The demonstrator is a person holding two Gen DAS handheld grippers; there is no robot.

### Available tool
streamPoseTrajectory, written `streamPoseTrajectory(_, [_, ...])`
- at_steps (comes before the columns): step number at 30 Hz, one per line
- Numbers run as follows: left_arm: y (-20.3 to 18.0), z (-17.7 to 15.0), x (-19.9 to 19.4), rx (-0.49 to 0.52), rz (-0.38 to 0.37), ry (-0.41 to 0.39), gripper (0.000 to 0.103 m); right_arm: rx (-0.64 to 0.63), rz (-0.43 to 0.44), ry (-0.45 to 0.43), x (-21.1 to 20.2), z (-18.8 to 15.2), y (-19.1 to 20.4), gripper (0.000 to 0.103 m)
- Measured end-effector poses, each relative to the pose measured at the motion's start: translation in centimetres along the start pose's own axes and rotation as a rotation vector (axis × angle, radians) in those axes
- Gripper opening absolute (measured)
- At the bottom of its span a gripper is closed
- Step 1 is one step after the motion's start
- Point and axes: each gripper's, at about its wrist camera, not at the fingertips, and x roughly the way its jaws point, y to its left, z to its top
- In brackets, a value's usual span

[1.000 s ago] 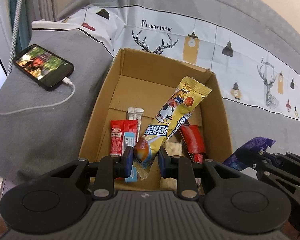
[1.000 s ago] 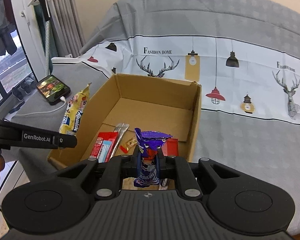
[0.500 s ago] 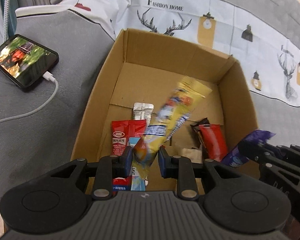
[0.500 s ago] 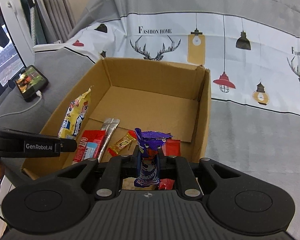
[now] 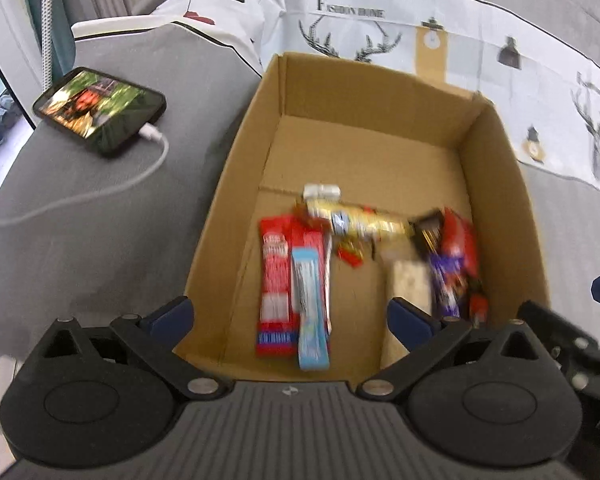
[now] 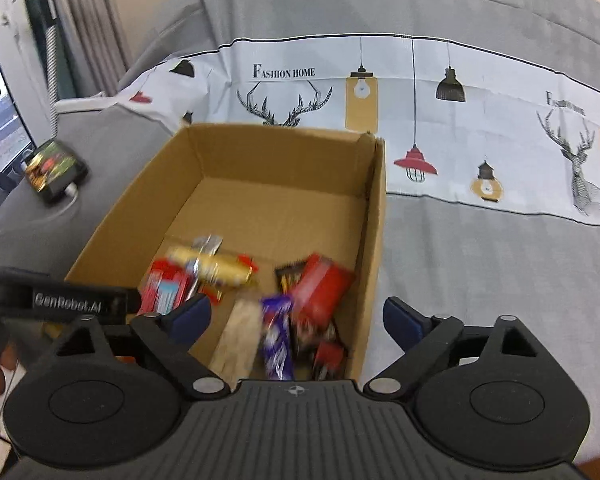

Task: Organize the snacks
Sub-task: 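Open both tools to drop the two bars into the box, then lift both tools up and back from the box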

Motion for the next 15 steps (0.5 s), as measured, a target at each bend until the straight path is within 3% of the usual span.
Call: streamPoseTrajectory(15, [-0.8,-7.8,-8.7,0.016,0.020,-0.125,0.103,-0.044,-0.072,-0.123,-9.2,-6.7,1.7,0.099])
